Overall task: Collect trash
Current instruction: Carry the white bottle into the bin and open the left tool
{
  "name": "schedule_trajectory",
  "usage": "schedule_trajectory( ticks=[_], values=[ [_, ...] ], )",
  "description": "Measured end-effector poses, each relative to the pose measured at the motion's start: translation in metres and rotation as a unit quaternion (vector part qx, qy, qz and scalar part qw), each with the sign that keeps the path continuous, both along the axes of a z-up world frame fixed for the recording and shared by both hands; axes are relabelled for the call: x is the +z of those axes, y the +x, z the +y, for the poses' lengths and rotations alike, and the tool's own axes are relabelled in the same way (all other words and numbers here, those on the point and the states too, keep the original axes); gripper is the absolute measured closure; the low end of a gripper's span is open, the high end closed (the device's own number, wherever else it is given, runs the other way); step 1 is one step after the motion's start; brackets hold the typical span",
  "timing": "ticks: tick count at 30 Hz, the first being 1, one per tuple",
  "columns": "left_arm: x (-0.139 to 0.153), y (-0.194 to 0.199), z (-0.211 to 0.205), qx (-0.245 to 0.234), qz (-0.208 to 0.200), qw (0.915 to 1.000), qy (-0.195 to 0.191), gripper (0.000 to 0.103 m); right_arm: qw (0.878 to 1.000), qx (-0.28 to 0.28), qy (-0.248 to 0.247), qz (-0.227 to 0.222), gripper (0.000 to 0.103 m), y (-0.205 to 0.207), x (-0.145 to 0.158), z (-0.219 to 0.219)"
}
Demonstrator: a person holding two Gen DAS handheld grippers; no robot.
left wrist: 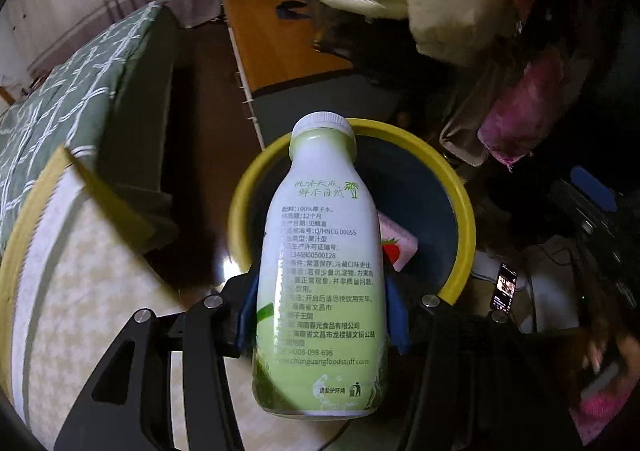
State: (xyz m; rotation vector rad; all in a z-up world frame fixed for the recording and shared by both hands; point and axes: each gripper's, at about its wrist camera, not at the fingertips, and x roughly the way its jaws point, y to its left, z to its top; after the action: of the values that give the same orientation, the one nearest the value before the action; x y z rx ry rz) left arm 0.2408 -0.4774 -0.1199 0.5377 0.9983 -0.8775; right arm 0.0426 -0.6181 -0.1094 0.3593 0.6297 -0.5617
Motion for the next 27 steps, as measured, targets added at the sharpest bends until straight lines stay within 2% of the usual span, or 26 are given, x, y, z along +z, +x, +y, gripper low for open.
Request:
schedule_trajectory(
  ticks=[1,2,3,6,7,9,11,14,17,18,20,27],
  values=[
    [-0.005,-0.001,-0.010,0.002,0.000,1.0000,0.000,0.051,1.000,0.000,0.002,0.000,0.036,-0.002,0.000,-0.001],
    [-0.008,-0.001,-0.015,0.004,-0.001,1.0000,-0.002,0.044,1.000,0.000,0.004,-0.002,0.035,-0.002,0.000,-0.002],
    [-0.009,-0.002,-0.021,0.010,-0.007,0.9999,-0.003,0.029,1.000,0.002,0.007,-0.004,0.034,-0.003,0.000,-0.002],
    [0.001,-0.003,-0.015,0.032,-0.034,0.9987,-0.020,0.022,1.000,0.009,0.006,-0.008,0.031,-0.003,0.002,-0.001],
    [0.010,-0.006,-0.006,0.041,-0.043,0.9979,-0.028,0.022,1.000,0.015,0.007,-0.010,0.031,-0.002,0.003,0.002],
    [0.032,-0.013,0.020,0.060,-0.060,0.9948,-0.056,0.012,0.999,0.029,0.009,-0.016,0.031,-0.002,0.007,0.009],
    [0.059,-0.027,0.056,0.083,-0.084,0.9888,-0.092,0.006,0.999,0.047,0.008,-0.025,0.031,-0.002,0.013,0.022],
    [0.096,-0.058,0.117,0.118,-0.133,0.9739,-0.141,0.005,0.995,0.091,0.002,-0.036,0.030,0.005,0.026,0.050],
    [0.120,-0.084,0.181,0.167,-0.170,0.9587,-0.155,0.005,0.990,0.131,-0.011,-0.045,0.026,0.011,0.036,0.079],
    [0.126,-0.097,0.209,0.192,-0.184,0.9499,-0.164,0.005,0.988,0.144,-0.017,-0.048,0.025,0.012,0.040,0.089],
    [0.133,-0.111,0.244,0.225,-0.201,0.9381,-0.169,0.005,0.985,0.162,-0.023,-0.053,0.025,0.013,0.045,0.104],
    [0.143,-0.162,0.374,0.372,-0.254,0.8760,-0.173,0.005,0.975,0.207,-0.049,-0.069,0.022,0.010,0.064,0.151]
  ],
)
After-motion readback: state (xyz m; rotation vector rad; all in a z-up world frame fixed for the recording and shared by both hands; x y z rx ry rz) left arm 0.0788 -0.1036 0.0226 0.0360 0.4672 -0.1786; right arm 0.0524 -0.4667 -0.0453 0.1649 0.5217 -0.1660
